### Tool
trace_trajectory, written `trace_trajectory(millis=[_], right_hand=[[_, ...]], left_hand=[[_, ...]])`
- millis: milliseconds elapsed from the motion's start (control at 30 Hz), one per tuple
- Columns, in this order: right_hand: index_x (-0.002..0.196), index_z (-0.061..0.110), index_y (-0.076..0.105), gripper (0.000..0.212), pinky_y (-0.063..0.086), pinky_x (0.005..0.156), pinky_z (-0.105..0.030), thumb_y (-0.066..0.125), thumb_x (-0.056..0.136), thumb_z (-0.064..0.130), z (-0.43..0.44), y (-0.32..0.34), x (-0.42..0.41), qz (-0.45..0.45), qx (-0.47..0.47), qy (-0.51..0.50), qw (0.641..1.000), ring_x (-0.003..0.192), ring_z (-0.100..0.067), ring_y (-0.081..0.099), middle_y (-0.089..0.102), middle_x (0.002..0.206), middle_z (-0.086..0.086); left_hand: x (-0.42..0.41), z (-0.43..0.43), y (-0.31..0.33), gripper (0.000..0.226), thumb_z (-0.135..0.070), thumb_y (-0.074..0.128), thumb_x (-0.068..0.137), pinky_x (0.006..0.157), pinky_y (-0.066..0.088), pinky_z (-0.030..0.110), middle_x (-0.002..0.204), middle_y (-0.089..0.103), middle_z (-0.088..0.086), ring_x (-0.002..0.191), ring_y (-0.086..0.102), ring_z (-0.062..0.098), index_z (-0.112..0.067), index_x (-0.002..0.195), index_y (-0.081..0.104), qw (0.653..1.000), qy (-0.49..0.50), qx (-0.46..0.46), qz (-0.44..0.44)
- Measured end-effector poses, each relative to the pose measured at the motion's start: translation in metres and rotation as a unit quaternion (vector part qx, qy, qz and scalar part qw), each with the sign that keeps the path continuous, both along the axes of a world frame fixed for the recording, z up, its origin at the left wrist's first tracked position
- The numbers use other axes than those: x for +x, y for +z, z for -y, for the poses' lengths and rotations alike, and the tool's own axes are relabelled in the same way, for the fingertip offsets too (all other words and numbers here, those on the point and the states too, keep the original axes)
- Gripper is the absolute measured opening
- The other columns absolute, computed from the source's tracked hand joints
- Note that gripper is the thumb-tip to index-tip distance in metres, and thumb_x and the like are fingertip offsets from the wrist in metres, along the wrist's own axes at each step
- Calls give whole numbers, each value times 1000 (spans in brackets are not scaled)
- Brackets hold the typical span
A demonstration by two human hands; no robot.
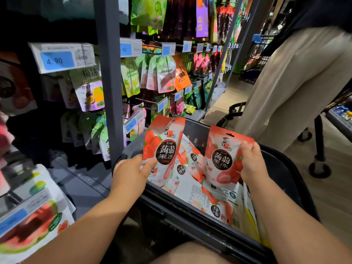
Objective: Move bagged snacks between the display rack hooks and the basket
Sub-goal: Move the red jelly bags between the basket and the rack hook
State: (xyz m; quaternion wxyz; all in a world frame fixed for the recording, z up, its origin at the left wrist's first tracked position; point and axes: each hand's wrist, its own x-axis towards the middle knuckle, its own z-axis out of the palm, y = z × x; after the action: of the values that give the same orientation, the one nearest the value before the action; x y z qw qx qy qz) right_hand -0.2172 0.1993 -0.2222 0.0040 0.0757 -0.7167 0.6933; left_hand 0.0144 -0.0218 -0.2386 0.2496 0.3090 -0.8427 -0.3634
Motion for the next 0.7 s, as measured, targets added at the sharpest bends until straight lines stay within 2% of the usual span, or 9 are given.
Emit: trace_trajectory(millis=[100,167,267,333,400,467,567,633,700], right_hand=[[90,24,52,12,46,73,-34,46,101,23,-4,-3,-10,41,-12,-27,999,75,-19,53,54,80,-1],[97,22,54,10,49,83,-41,48,98,30,-7,-12,-14,58,30,-37,997,87,-24,57,58,89,-5],[111,16,53,25,47,80,-39,54,95,35,-9,-23,-11,71,74,-52,993,84,-19,58,60,97,-5],[117,19,50,37,47,82,-37,68,89,35,-8,-26,-6,67,70,-31,995,88,-15,59,62,100,1],[124,21,50,56,51,85,-41,82,78,27,-8,-31,-4,73,98,3,993,94,-19,62,64,105,1],[125,18,51,65,55,86,-47,86,71,11,-9,-41,-4,110,121,50,985,96,-26,66,67,106,-4],[116,5,61,55,59,80,-44,82,67,-7,-10,-54,-4,143,156,116,970,89,-30,72,74,98,-13],[110,4,63,46,59,67,-35,80,69,-10,-12,-55,-2,151,158,137,966,83,-29,74,75,97,-16],[108,6,63,45,58,68,-35,81,69,-9,-12,-54,-3,149,147,131,969,85,-30,73,74,99,-16]], left_hand=[[0,-1,1,32,-46,54,93,92,45,41,102,74,-2,105,60,27,-21,102,70,1000,2,3,3],[0,-1,2,33,-47,53,93,91,46,40,102,74,-2,104,60,26,-21,103,70,1000,2,4,5],[0,-1,2,32,-47,53,93,91,46,40,102,74,-2,105,60,26,-21,104,70,1000,2,10,5],[0,-2,3,31,-46,54,94,91,46,41,101,74,-2,105,59,26,-22,103,70,1000,2,12,4],[0,-3,4,29,-45,54,94,90,47,41,100,74,-2,105,59,27,-22,102,69,1000,3,12,5],[1,-3,4,28,-45,55,94,89,47,40,100,73,-2,104,59,26,-22,101,69,1000,4,18,5],[2,-4,6,29,-45,54,94,88,47,38,100,73,-2,101,59,25,-22,103,69,1000,2,23,5],[2,-6,8,30,-44,54,94,85,47,36,100,72,-4,98,60,22,-22,107,69,999,-1,34,-2],[3,-8,10,30,-42,55,95,83,45,32,102,73,-4,97,61,19,-21,109,70,998,-1,54,-11]])
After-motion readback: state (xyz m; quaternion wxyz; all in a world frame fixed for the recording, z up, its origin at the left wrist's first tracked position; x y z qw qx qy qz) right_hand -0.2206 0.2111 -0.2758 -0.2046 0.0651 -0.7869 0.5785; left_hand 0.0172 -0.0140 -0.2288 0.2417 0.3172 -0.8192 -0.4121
